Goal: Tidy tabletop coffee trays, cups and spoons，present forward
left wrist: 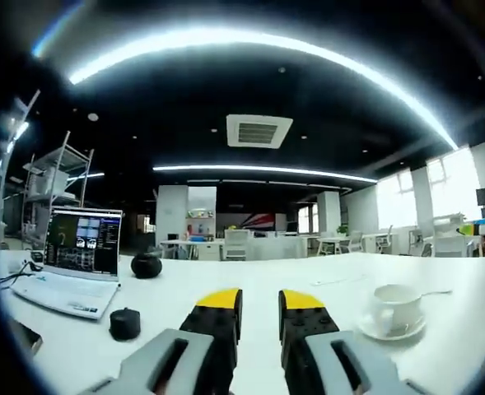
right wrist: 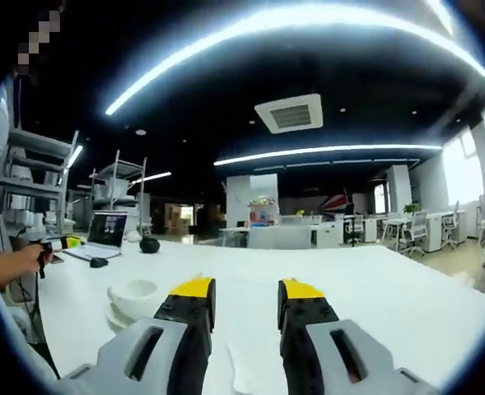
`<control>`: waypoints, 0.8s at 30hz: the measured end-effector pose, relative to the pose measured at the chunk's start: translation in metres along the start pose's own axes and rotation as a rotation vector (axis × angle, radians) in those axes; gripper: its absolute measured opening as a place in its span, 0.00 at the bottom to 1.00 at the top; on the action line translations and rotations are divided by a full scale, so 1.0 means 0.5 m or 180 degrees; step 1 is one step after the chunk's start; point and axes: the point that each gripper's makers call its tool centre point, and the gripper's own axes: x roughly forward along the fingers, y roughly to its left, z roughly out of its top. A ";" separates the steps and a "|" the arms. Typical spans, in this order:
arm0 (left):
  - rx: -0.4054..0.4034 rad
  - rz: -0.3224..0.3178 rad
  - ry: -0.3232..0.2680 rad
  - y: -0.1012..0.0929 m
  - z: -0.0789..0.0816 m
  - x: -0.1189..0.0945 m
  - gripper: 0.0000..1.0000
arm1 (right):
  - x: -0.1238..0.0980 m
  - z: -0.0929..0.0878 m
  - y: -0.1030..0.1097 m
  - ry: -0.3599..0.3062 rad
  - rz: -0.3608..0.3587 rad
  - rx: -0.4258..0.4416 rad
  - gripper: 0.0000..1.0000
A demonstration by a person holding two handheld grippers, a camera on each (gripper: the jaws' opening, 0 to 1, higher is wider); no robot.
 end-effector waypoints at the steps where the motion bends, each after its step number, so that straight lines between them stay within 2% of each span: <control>1: -0.0033 0.0000 0.0145 -0.001 -0.020 -0.002 0.20 | -0.002 -0.009 -0.001 0.0044 -0.0002 0.0024 0.32; 6: 0.0043 -0.0067 0.0073 -0.013 -0.045 -0.007 0.31 | -0.013 -0.041 0.016 0.0111 -0.0016 0.0094 0.36; 8: 0.0070 -0.0080 0.0092 -0.016 -0.053 -0.012 0.31 | -0.019 -0.047 0.021 0.0128 -0.0034 0.0103 0.36; 12: 0.0090 -0.0081 0.0060 -0.016 -0.050 -0.021 0.31 | -0.028 -0.050 0.025 0.0103 -0.0069 0.0177 0.36; 24: 0.0085 -0.0062 -0.0009 -0.008 -0.030 -0.030 0.30 | -0.035 -0.042 0.028 0.0072 -0.0103 0.0173 0.36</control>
